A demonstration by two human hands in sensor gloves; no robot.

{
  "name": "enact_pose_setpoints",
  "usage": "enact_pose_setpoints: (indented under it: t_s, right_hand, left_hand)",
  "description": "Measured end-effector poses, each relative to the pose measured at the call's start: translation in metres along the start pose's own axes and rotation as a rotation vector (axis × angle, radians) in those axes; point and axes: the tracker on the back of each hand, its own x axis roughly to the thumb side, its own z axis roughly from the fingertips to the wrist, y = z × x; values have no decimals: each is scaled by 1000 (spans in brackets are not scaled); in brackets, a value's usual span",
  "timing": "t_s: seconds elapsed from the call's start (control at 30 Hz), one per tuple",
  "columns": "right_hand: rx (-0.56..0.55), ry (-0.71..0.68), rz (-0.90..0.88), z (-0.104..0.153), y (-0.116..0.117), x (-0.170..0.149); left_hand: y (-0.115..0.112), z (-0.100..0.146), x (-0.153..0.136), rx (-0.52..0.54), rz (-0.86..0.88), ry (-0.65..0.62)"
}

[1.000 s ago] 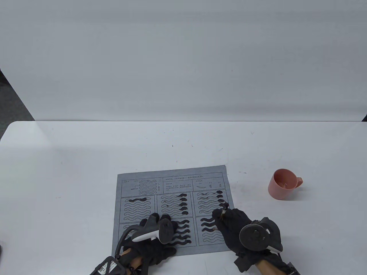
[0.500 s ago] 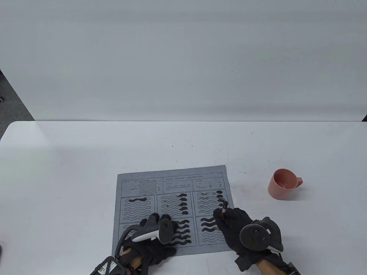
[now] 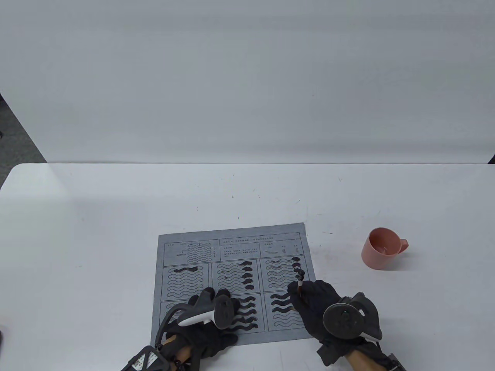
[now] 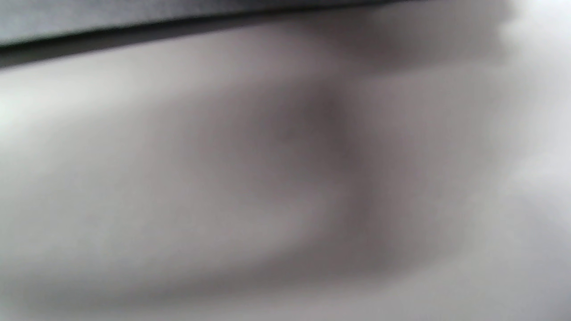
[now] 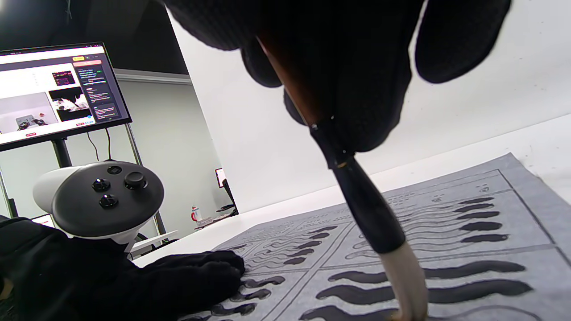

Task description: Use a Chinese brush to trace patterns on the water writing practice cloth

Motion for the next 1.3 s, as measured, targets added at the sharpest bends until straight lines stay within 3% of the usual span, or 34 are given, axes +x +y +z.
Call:
enact_pose_setpoints:
  t_s: [1.3]
  right_hand:
    - [-6, 28, 43, 0, -5, -6]
  left_hand:
    - [-1, -1, 1, -1, -2, 1]
